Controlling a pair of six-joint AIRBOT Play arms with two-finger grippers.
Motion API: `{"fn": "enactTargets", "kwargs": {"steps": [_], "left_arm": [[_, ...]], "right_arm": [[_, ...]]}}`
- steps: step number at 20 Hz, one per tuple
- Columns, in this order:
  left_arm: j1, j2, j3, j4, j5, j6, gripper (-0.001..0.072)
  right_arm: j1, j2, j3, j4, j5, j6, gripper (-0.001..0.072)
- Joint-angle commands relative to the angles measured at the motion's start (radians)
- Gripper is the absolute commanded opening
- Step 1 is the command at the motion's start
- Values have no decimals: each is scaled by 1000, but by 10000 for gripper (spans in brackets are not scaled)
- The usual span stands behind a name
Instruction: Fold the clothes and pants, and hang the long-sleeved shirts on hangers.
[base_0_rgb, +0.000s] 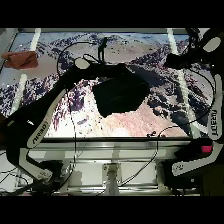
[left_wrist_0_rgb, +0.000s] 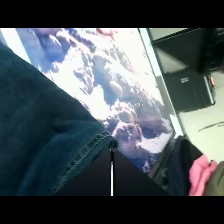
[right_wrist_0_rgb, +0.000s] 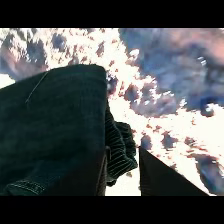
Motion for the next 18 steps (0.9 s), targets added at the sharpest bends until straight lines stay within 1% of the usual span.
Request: {"fn": "enactTargets", "kwargs": {"steps": [1,2,3,4,5,6,7,8,9,12,14,15,16,18], "left_arm": [[41,11,-1,80,-24,48,23],[40,4,-1,145,3,10,23],[27,-7,-1,211,32,-46,22],[10,-18,-1,257,66,-82,22],[-15,-32,-1,278,103,-98,22],[-46,-48,-1,277,137,-98,22],[-79,-64,-1,277,160,-98,22],[-117,-84,-1,278,173,-98,22],[-151,-106,-1,278,176,-98,22],[-236,-169,-1,278,173,-113,21],[-277,-182,-1,299,130,-113,22],[-293,-181,-1,341,91,-114,21],[-305,-181,-1,402,41,-142,22],[-316,-180,-1,518,-66,-229,21]], "right_arm": [[-3,-56,-12,213,20,-47,243],[-3,-68,-12,270,25,-68,171],[-3,-76,-12,305,26,-74,60],[-3,-83,-12,315,24,-75,49],[-3,-90,-12,315,27,-75,51],[-3,-99,-12,315,35,-73,181],[-3,-108,-12,319,50,-66,386],[-3,-119,-12,321,66,-67,422],[-3,-131,-12,323,78,-67,452],[-18,-190,-12,315,93,-66,469],[-31,-232,-12,312,132,-64,483],[-31,-248,-12,307,133,-64,484],[-32,-261,-11,294,131,-66,484],[-41,-282,-12,282,133,-66,484]]}}
